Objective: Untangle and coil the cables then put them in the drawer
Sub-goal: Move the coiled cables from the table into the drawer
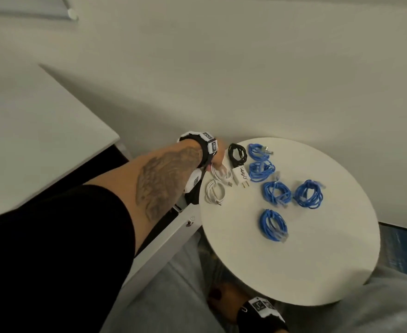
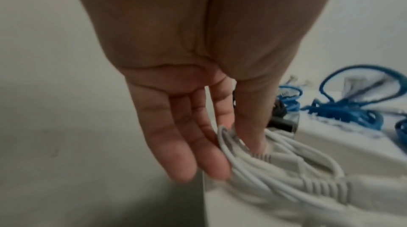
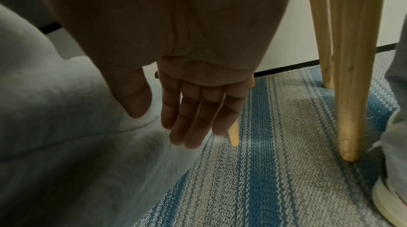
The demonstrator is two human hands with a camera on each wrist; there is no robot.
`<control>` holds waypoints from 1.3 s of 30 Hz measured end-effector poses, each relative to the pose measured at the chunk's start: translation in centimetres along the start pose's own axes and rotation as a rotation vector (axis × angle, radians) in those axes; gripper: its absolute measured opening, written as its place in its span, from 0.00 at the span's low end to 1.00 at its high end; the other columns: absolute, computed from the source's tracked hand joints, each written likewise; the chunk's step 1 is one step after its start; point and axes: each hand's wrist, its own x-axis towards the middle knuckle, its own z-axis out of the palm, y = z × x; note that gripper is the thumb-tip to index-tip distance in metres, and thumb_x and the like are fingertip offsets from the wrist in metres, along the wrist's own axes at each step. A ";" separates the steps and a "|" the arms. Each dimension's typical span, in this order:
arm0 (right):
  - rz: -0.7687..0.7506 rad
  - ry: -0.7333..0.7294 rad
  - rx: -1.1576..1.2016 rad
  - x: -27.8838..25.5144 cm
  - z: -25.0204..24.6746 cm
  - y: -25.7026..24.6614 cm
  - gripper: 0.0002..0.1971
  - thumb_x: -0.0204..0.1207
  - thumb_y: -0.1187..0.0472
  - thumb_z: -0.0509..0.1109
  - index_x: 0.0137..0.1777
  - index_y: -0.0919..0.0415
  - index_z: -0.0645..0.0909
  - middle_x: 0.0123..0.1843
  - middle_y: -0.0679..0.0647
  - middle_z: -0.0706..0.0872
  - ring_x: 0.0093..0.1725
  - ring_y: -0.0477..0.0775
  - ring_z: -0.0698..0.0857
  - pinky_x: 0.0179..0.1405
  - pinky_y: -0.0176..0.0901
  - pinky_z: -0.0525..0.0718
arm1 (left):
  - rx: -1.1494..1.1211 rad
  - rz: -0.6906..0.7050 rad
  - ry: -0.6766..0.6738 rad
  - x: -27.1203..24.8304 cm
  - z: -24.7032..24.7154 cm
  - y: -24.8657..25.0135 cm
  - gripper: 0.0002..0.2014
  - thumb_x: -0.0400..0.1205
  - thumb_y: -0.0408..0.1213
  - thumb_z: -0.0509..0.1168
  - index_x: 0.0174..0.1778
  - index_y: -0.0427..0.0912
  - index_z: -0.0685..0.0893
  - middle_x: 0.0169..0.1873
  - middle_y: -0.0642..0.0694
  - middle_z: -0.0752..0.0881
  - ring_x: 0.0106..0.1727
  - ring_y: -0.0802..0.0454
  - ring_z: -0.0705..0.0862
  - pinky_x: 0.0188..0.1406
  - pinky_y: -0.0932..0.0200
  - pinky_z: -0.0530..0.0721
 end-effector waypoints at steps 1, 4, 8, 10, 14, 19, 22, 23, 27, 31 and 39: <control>0.004 -0.008 0.016 0.1 0.0 0.0 0.16 0.80 0.48 0.65 0.60 0.54 0.87 0.63 0.56 0.88 0.59 0.56 0.85 0.56 0.40 0.76 | -0.020 0.007 0.034 -0.8 -0.9 0.0 0.08 0.76 0.35 0.73 0.48 0.35 0.88 0.37 0.42 0.91 0.36 0.45 0.91 0.39 0.51 0.92; 0.014 -0.017 0.036 0.2 0.0 0.0 0.15 0.80 0.50 0.66 0.58 0.56 0.88 0.60 0.57 0.89 0.59 0.57 0.86 0.57 0.42 0.81 | -0.017 0.078 0.233 -5.0 -5.2 -1.2 0.07 0.77 0.30 0.71 0.50 0.36 0.87 0.38 0.41 0.90 0.36 0.46 0.90 0.19 0.66 0.82; 0.038 0.011 0.002 -0.1 -0.3 -0.1 0.14 0.80 0.53 0.66 0.57 0.56 0.89 0.59 0.55 0.90 0.57 0.55 0.86 0.58 0.43 0.82 | -0.043 0.060 0.360 -13.4 -9.1 -5.2 0.08 0.76 0.34 0.73 0.51 0.41 0.87 0.41 0.42 0.89 0.34 0.53 0.88 0.22 0.59 0.87; 0.051 0.038 -0.025 0.0 -0.1 0.0 0.15 0.78 0.51 0.66 0.57 0.54 0.89 0.58 0.55 0.90 0.56 0.55 0.87 0.58 0.45 0.83 | -0.013 0.037 0.296 -17.0 -8.4 -7.4 0.09 0.76 0.36 0.75 0.51 0.43 0.87 0.41 0.44 0.89 0.34 0.54 0.87 0.24 0.58 0.87; 0.062 0.032 -0.029 0.8 1.0 0.9 0.17 0.70 0.47 0.64 0.53 0.49 0.89 0.57 0.53 0.91 0.55 0.54 0.88 0.59 0.46 0.84 | 0.057 -0.053 0.071 -21.0 -3.5 -11.3 0.08 0.75 0.39 0.76 0.48 0.44 0.88 0.39 0.42 0.91 0.34 0.53 0.86 0.26 0.60 0.85; 0.050 0.034 -0.004 -0.3 0.5 -0.5 0.14 0.78 0.57 0.67 0.58 0.57 0.89 0.58 0.55 0.91 0.56 0.54 0.87 0.59 0.44 0.84 | 0.108 -0.125 -0.063 -19.7 3.1 -13.2 0.10 0.75 0.41 0.77 0.48 0.42 0.88 0.35 0.44 0.89 0.34 0.52 0.86 0.26 0.61 0.86; 0.040 0.056 0.020 -0.5 0.3 -0.6 0.12 0.80 0.57 0.67 0.57 0.57 0.89 0.57 0.55 0.91 0.55 0.53 0.87 0.56 0.42 0.83 | 0.128 -0.156 -0.091 -19.3 2.9 -12.9 0.10 0.75 0.43 0.76 0.44 0.40 0.89 0.30 0.47 0.89 0.30 0.55 0.86 0.24 0.64 0.85; 0.037 0.063 0.027 -0.4 0.3 -0.4 0.11 0.80 0.57 0.67 0.56 0.57 0.88 0.57 0.55 0.91 0.54 0.53 0.87 0.54 0.41 0.82 | 0.150 -0.165 -0.071 -19.2 1.6 -12.6 0.10 0.76 0.43 0.75 0.39 0.39 0.88 0.24 0.50 0.87 0.24 0.58 0.84 0.20 0.68 0.81; 0.065 0.055 0.045 -0.3 0.3 -0.2 0.09 0.80 0.54 0.67 0.54 0.52 0.87 0.56 0.56 0.90 0.54 0.55 0.87 0.51 0.39 0.81 | 0.089 -0.059 0.254 -17.8 -6.1 -9.1 0.10 0.78 0.45 0.73 0.35 0.44 0.86 0.24 0.52 0.87 0.23 0.59 0.82 0.24 0.66 0.79; 0.076 0.037 0.024 0.5 0.3 0.1 0.24 0.72 0.42 0.61 0.61 0.51 0.86 0.62 0.55 0.89 0.59 0.57 0.86 0.61 0.42 0.81 | 0.188 0.132 0.250 -12.1 -7.3 -2.6 0.08 0.74 0.45 0.76 0.40 0.46 0.86 0.29 0.51 0.87 0.27 0.54 0.84 0.32 0.60 0.80; 0.004 0.028 -0.038 0.8 -0.1 0.2 0.21 0.73 0.38 0.63 0.62 0.44 0.85 0.66 0.51 0.87 0.65 0.58 0.83 0.68 0.44 0.77 | 0.513 0.214 -0.182 -1.3 1.3 1.0 0.19 0.70 0.50 0.79 0.43 0.39 0.85 0.37 0.46 0.85 0.36 0.49 0.80 0.38 0.56 0.81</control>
